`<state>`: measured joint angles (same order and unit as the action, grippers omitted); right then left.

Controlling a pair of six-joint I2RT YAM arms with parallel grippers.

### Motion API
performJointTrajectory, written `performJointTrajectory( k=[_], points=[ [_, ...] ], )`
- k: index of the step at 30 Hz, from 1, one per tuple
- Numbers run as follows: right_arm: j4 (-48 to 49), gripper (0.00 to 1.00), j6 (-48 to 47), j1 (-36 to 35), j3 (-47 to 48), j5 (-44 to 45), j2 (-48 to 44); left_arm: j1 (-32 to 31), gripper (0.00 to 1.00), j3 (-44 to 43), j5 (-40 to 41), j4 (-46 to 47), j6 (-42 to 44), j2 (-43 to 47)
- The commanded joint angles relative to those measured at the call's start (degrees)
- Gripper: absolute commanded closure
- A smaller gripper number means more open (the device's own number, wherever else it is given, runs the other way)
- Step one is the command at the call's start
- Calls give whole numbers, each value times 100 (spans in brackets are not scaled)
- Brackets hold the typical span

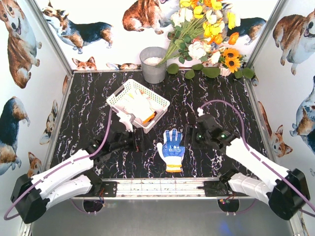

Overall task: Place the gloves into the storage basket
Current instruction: Pair the glove with the glove.

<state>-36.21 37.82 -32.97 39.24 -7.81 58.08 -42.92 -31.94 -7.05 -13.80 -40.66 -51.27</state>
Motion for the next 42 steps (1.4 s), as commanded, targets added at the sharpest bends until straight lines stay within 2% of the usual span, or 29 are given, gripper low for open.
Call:
performJointTrajectory(
  k=[1,4,9,16,32,38,42],
  points=[
    [408,35,568,-16,-574,-767,-335,-269,13,275,-51,1079,-722,-204],
    [902,43,946,-78,-1041,-1233,-429,-447,14,333,118,1241,-863,-407],
    [1566,47,1400,-286,-1519,-1422,-437,-686,17,454,210,1638,-1154,-687],
    [1781,54,1600,-395,-1733,-1339,-257,-961,19,514,248,1881,-1401,-1024],
    [2213,67,1654,-613,-1775,-1325,294,-1321,32,538,291,2174,-1662,-1527],
    [2296,83,1781,-634,-1724,-1423,252,-1359,40,583,282,2264,-1773,-1618],
    [2218,89,1924,-632,-1669,-1406,-46,-1387,46,584,182,2369,-1849,-1732]
  ],
)
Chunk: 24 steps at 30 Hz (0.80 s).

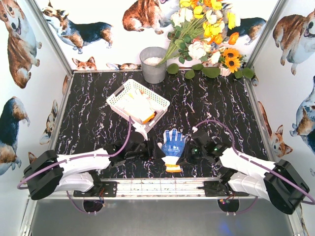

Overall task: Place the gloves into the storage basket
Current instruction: Pair the glove with the glove.

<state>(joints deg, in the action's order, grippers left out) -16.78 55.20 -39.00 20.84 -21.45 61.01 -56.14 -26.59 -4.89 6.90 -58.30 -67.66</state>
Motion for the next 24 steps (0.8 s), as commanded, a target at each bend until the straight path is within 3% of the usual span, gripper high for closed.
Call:
performJointTrajectory(
  k=[1,7,24],
  points=[
    [256,91,223,-36,179,-21,-432,-86,47,52,-71,341,-111,-136],
    [245,100,538,-29,162,138,-918,-142,47,172,-375,967,-260,-352],
    [332,100,817,-28,123,219,-1236,-158,40,631,-434,2212,-952,-904]
  ],
)
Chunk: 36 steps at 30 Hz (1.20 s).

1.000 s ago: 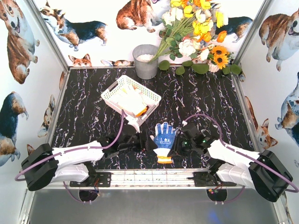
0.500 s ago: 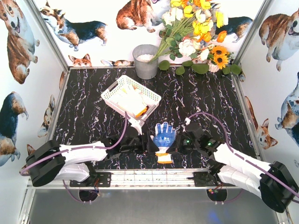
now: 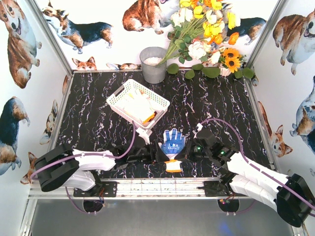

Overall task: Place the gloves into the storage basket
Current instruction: Pair the glove with the glove.

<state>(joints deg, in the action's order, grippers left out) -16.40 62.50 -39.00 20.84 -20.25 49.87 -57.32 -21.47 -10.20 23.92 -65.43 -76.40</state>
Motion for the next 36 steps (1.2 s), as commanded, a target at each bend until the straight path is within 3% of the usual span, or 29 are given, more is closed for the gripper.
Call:
performJointTrajectory(
  k=[1,8,18,32,36],
  points=[
    [303,100,96,-29,118,97,-131,-42,41,158,117,612,-306,-51],
    [379,100,146,-28,104,70,-118,-42,49,213,-29,1263,-539,-356],
    [405,100,160,-28,104,78,-135,-41,52,222,-59,1368,-599,-526],
    [380,100,171,-28,109,112,-148,-37,99,215,138,964,-552,-182],
    [250,100,127,-28,252,172,-209,-34,100,73,264,567,-451,109]
  ],
)
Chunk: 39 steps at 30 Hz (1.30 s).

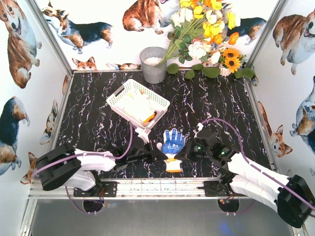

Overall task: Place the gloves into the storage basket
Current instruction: Pair the glove with the glove.

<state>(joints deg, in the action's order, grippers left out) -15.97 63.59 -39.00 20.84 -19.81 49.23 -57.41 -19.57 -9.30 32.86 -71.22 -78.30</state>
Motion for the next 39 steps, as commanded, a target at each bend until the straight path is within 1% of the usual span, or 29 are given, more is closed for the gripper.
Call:
performJointTrajectory(
  k=[1,7,10,12,18,23,25,30,34,39],
  points=[
    [136,100,-16,-28,317,150,-150,-25,100,-155,203,-458,183,377],
    [-460,100,-472,-28,1022,451,-104,93,100,-582,368,-1419,558,946],
    [-464,100,-664,24,1299,685,-52,287,100,-830,398,-1895,803,1189],
    [-451,100,-797,149,1492,660,91,449,100,-980,306,-2057,973,1216],
    [-267,100,-1160,557,2199,332,762,973,100,-1554,-90,-2405,1439,1005],
    [-299,100,-1587,870,3035,157,1396,1401,100,-2283,-292,-2904,2014,690],
    [-337,100,-1733,1026,3371,20,1812,1594,100,-2779,-359,-3091,2235,536],
    [-394,100,-2092,1305,4070,-238,2324,1940,100,-3752,-461,-3572,2883,128],
    [-222,100,-2481,1316,4083,-309,2437,1988,100,-4039,-382,-3797,3247,-201],
    [226,100,-2714,1316,3410,-211,2284,1988,100,-3628,-720,-3237,3152,-415]
  ],
)
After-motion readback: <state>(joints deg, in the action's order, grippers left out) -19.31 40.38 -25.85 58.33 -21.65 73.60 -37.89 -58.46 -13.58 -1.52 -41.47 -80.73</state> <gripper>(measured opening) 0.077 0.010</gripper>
